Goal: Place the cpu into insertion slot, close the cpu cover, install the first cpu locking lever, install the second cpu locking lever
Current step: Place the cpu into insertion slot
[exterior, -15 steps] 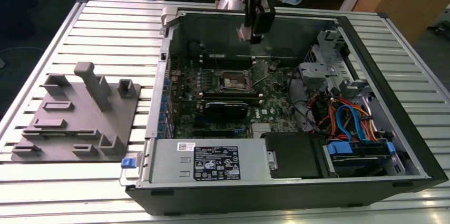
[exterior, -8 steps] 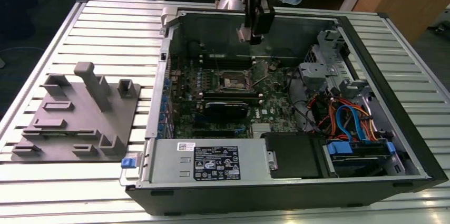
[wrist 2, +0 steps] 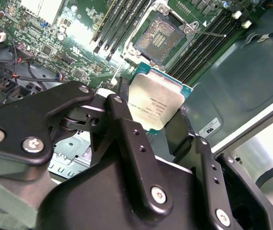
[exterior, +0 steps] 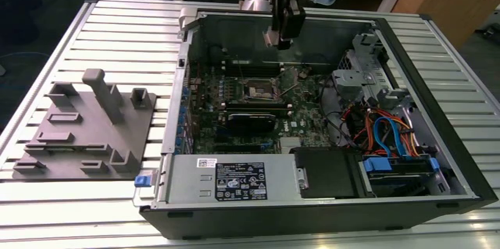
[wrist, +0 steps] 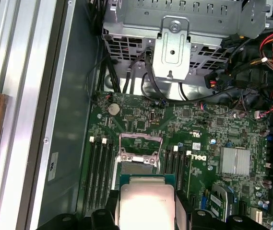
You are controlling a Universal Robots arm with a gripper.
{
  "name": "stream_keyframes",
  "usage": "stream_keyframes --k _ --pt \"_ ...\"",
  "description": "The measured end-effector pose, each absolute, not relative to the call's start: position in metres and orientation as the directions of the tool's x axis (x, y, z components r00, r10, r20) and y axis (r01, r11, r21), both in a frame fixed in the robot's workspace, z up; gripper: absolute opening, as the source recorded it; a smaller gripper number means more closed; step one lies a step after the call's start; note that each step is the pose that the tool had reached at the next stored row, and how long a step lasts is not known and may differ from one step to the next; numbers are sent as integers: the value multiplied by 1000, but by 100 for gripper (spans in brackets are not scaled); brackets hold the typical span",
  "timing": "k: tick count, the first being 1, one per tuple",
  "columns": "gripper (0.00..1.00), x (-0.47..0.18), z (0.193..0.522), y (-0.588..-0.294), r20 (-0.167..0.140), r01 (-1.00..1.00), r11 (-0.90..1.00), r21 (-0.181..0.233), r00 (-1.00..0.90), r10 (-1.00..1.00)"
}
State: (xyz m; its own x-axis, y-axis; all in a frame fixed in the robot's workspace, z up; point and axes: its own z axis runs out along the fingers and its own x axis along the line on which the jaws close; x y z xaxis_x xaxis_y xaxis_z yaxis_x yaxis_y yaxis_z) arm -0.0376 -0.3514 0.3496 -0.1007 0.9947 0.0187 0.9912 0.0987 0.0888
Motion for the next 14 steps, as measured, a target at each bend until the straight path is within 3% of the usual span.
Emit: stream_keyframes --k 14 --pt "54 -44 334 -349 14 996 25 88 -26 1000"
